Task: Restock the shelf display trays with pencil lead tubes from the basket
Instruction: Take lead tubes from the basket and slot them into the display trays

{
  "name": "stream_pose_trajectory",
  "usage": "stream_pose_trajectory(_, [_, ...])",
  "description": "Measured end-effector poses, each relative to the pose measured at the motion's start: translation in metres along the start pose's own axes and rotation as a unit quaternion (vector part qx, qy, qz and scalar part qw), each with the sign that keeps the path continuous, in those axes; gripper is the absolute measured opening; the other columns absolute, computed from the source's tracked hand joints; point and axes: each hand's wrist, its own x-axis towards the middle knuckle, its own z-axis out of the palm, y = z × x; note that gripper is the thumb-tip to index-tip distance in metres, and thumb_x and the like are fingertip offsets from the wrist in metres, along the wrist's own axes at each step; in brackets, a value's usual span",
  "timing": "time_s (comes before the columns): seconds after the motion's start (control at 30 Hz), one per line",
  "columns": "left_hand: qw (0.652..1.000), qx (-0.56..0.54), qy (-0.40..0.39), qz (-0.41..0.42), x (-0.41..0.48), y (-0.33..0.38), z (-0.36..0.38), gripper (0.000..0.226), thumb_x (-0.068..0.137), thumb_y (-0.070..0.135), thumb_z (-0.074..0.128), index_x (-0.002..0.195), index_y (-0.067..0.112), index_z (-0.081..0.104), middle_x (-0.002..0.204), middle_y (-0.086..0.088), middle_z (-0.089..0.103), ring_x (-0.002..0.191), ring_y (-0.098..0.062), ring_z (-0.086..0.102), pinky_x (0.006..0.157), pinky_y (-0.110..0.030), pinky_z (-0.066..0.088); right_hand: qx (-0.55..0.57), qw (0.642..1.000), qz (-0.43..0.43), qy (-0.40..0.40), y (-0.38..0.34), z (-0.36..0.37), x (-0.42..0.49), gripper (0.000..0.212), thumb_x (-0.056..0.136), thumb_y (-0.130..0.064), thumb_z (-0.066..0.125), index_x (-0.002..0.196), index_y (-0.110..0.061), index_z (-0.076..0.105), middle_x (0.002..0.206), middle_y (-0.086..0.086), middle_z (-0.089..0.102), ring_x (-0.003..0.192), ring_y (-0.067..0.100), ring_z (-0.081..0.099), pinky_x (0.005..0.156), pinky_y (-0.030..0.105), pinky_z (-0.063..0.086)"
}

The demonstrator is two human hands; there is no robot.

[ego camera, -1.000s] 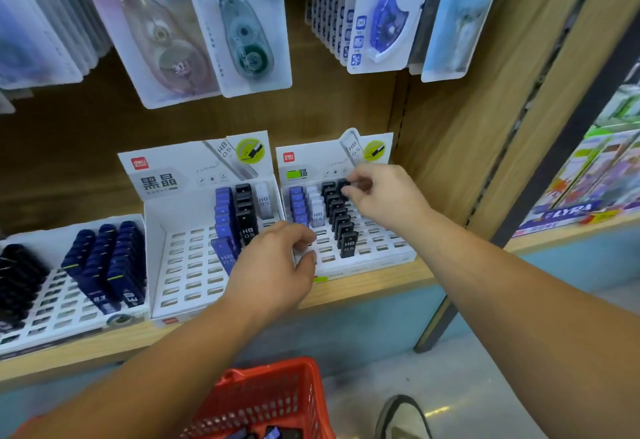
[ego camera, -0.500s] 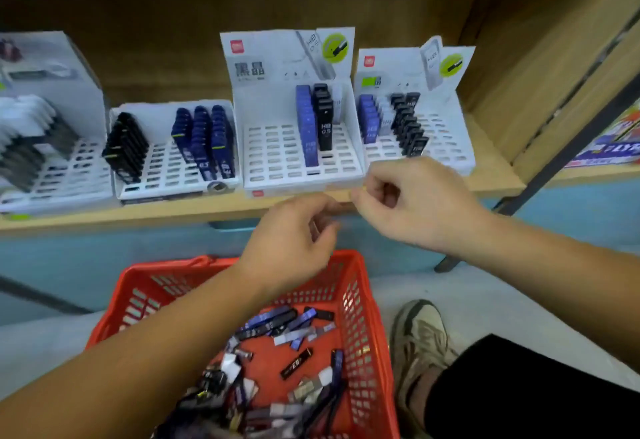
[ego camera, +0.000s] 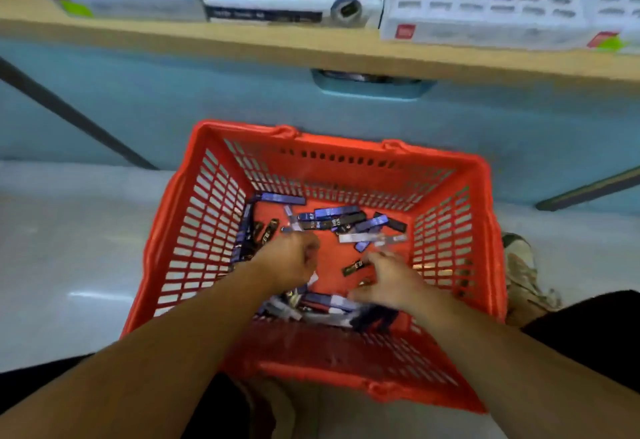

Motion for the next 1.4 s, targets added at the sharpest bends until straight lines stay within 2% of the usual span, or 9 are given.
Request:
stream_pose_trajectory(0.1, [0.999, 0.019, -0.040, 0.011, -0.007, -0.027, 0.011, 0.053, 0.076, 0.047, 0.059, 0.122, 0.024, 0.071, 0.126, -0.005, 0.068, 0.116, -0.026, 0.064, 0.098, -0.042, 0.054, -0.101, 0.994, -0.011, -0.049, -0.004, 0.006, 0.002, 0.123, 0.049, -0.081, 0.082, 0.152, -0.034, 0.033, 0.151, -0.002, 0.027, 0.141, 0.025, 0.029, 0.110, 0.045, 0.040])
stream_pose_trajectory(0.2, [0.985, 0.146, -0.086, 0.017, -0.013, -0.046, 0.005, 0.090, 0.077, 0.061, 0.075, 0.154, 0.030, 0.043, 0.161, -0.001, 0.035, 0.147, -0.027, 0.034, 0.117, -0.045, 0.037, -0.200, 0.979, -0.031, -0.028, -0.009, 0.009, 0.004, 0.132, 0.042, -0.085, 0.081, 0.151, -0.036, 0.023, 0.146, -0.003, 0.024, 0.137, 0.023, 0.026, 0.106, 0.046, 0.042])
stream_pose_trajectory(0.3, [0.974, 0.195, -0.114, -0.007, -0.016, -0.063, 0.004, 0.123, 0.064, 0.078, 0.080, 0.163, 0.035, 0.019, 0.171, 0.002, 0.008, 0.155, -0.028, 0.012, 0.125, -0.051, 0.022, -0.230, 0.971, -0.068, 0.019, -0.010, 0.016, 0.009, 0.110, 0.057, -0.084, 0.074, 0.145, -0.033, 0.031, 0.139, -0.002, 0.032, 0.133, 0.024, 0.034, 0.101, 0.044, 0.042])
stream_pose_trajectory(0.47, [0.959, 0.269, -0.087, -0.011, -0.012, -0.073, 0.013, 0.133, 0.069, 0.069, 0.083, 0.165, 0.033, -0.001, 0.172, -0.004, -0.003, 0.158, -0.032, 0.000, 0.128, -0.050, 0.010, -0.076, 0.988, 0.010, 0.132, -0.008, 0.018, 0.023, 0.063, 0.082, -0.071, 0.065, 0.129, -0.031, 0.058, 0.140, -0.001, 0.044, 0.130, 0.024, 0.048, 0.094, 0.041, 0.053])
stream_pose_trajectory(0.6, [0.960, 0.272, -0.054, -0.034, 0.001, -0.073, 0.017, 0.134, 0.072, 0.072, 0.078, 0.164, 0.027, -0.008, 0.171, -0.014, -0.002, 0.158, -0.037, -0.001, 0.128, -0.051, 0.009, 0.062, 0.988, 0.046, 0.132, -0.006, 0.012, 0.031, 0.055, 0.081, -0.070, 0.071, 0.112, -0.025, 0.069, 0.142, -0.003, 0.040, 0.139, 0.018, 0.039, 0.102, 0.037, 0.047])
stream_pose_trajectory(0.77, [0.977, 0.196, 0.039, -0.080, 0.018, -0.067, 0.009, 0.123, 0.068, 0.073, 0.077, 0.160, 0.020, 0.015, 0.154, -0.010, 0.032, 0.141, -0.032, 0.035, 0.117, -0.045, 0.036, -0.061, 0.985, 0.051, 0.156, -0.025, 0.003, 0.028, 0.108, 0.066, -0.088, 0.066, 0.152, -0.029, 0.038, 0.149, 0.004, 0.026, 0.144, 0.030, 0.022, 0.123, 0.047, 0.023])
stream_pose_trajectory(0.93, [0.969, 0.186, 0.062, -0.150, 0.033, -0.057, 0.018, 0.127, 0.063, 0.075, 0.079, 0.158, 0.019, 0.017, 0.154, -0.013, 0.033, 0.141, -0.036, 0.034, 0.116, -0.046, 0.035, -0.145, 0.983, 0.036, 0.102, -0.035, -0.001, 0.047, 0.155, 0.051, -0.093, 0.071, 0.162, -0.031, -0.016, 0.170, 0.006, -0.020, 0.156, 0.032, -0.022, 0.126, 0.054, -0.009])
stream_pose_trajectory(1.3, [0.967, 0.044, 0.056, -0.244, 0.038, -0.061, 0.023, 0.093, 0.070, 0.059, 0.084, 0.137, 0.016, 0.035, 0.137, -0.014, 0.043, 0.130, -0.035, 0.044, 0.105, -0.050, 0.048, -0.103, 0.982, 0.048, 0.153, -0.022, -0.010, 0.063, 0.104, 0.067, -0.072, 0.080, 0.146, -0.027, 0.029, 0.142, 0.003, 0.043, 0.133, 0.029, 0.043, 0.108, 0.052, 0.040])
stream_pose_trajectory(1.4, [0.963, 0.040, 0.056, -0.260, 0.042, -0.061, 0.025, 0.084, 0.076, 0.058, 0.078, 0.134, 0.015, 0.036, 0.134, -0.015, 0.048, 0.127, -0.035, 0.048, 0.102, -0.050, 0.050, 0.033, 0.983, 0.092, 0.154, -0.025, -0.007, 0.063, 0.079, 0.075, -0.057, 0.085, 0.131, -0.025, 0.039, 0.127, 0.000, 0.060, 0.118, 0.027, 0.059, 0.100, 0.044, 0.048])
